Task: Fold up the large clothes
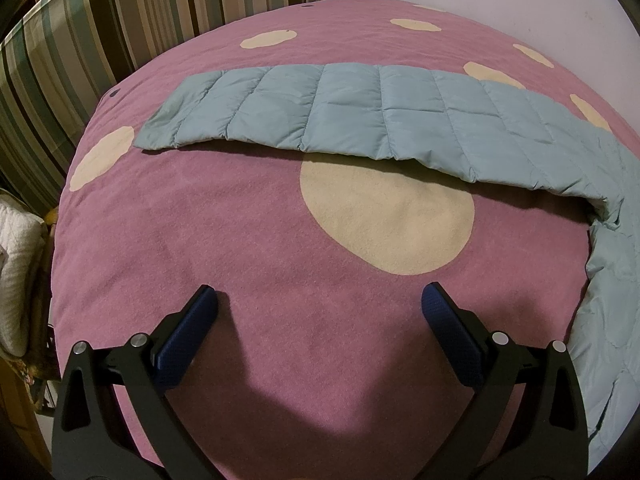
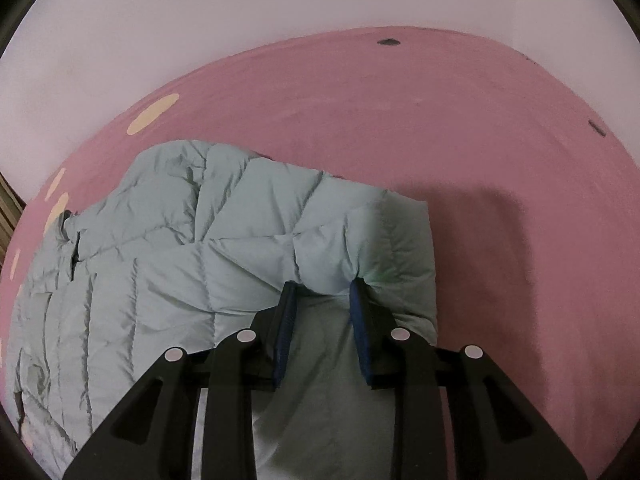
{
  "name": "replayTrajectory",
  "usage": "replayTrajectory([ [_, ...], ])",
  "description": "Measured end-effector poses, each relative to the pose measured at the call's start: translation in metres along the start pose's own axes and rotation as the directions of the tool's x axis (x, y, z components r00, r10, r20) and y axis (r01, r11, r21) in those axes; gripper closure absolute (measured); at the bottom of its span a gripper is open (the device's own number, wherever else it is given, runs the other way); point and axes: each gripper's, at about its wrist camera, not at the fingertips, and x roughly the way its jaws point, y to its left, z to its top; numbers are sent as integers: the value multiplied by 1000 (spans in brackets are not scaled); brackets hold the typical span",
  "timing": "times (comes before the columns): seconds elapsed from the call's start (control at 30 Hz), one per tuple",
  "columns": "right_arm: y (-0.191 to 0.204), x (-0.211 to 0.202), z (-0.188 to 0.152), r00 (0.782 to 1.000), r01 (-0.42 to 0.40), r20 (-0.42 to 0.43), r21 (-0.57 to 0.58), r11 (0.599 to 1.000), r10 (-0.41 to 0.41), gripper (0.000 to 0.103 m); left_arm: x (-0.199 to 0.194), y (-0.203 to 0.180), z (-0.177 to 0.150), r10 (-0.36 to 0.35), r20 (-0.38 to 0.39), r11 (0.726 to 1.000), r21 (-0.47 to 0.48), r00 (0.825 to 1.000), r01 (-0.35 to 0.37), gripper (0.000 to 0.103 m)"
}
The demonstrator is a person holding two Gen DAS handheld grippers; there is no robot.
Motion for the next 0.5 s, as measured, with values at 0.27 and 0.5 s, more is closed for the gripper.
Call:
replayTrajectory([
  [0.27, 20, -58, -27, 993, -8, 115, -17, 1000, 10, 32, 0, 0, 0, 0, 0, 1000, 0, 1000, 0, 2],
  [0.5, 50, -48, -62, 998, -40, 50, -69, 997, 44, 32, 0, -1, 0, -2, 0, 1000, -1, 1000, 2, 2],
])
